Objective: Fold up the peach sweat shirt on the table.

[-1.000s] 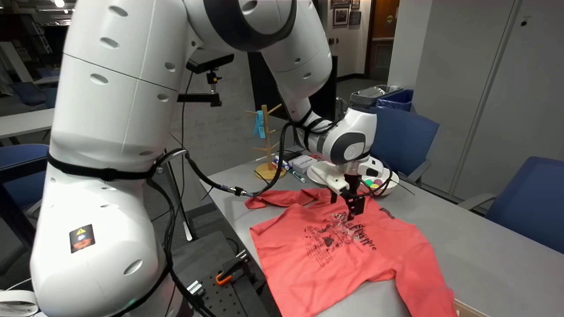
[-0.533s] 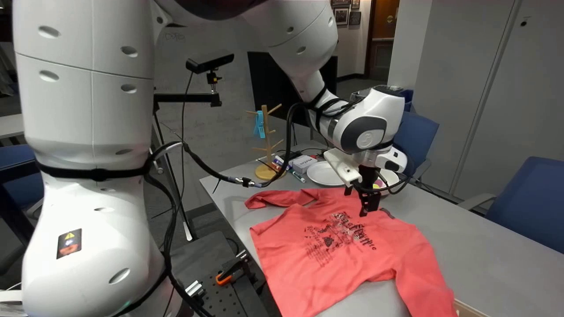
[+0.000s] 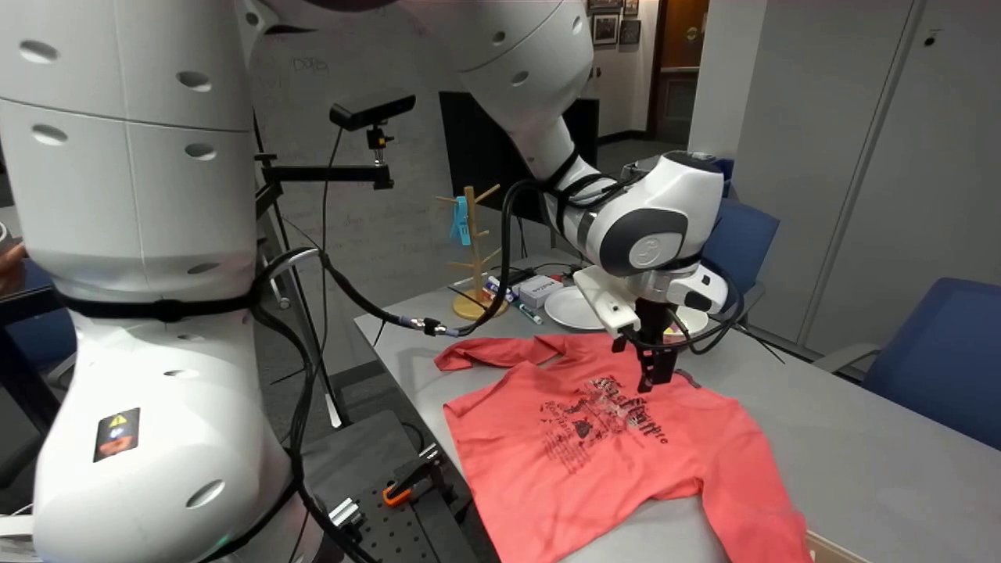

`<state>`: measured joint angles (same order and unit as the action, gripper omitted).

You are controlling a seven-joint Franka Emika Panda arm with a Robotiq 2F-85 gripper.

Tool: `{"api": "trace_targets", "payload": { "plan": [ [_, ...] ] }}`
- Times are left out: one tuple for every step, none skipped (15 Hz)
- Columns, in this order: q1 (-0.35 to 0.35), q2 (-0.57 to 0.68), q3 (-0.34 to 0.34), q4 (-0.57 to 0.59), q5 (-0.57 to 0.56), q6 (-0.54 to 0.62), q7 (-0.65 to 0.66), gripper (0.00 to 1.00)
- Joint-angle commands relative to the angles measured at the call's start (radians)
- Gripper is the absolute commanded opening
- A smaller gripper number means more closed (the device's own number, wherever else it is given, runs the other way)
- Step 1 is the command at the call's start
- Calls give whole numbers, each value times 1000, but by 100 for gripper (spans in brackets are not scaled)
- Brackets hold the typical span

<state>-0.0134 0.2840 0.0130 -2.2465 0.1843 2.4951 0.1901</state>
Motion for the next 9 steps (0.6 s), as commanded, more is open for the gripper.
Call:
{"api": "trace_targets", "payload": {
  "plan": [
    [42, 36, -31, 25, -29, 44, 140, 100],
    [50, 47, -42, 30, -37, 65, 197, 100],
    [57, 60, -58, 34, -46, 90, 256, 100],
    [63, 74, -78, 38, -57, 109, 308, 100],
    [70, 86, -98, 41, -64, 125, 357, 100],
    [72, 100, -122, 47, -73, 133, 401, 100],
    [76, 110, -145, 52, -77, 132, 443, 100],
    [75, 118, -170, 54, -82, 128, 480, 100],
    [72, 124, -189, 56, -83, 125, 516, 100]
  ]
}}
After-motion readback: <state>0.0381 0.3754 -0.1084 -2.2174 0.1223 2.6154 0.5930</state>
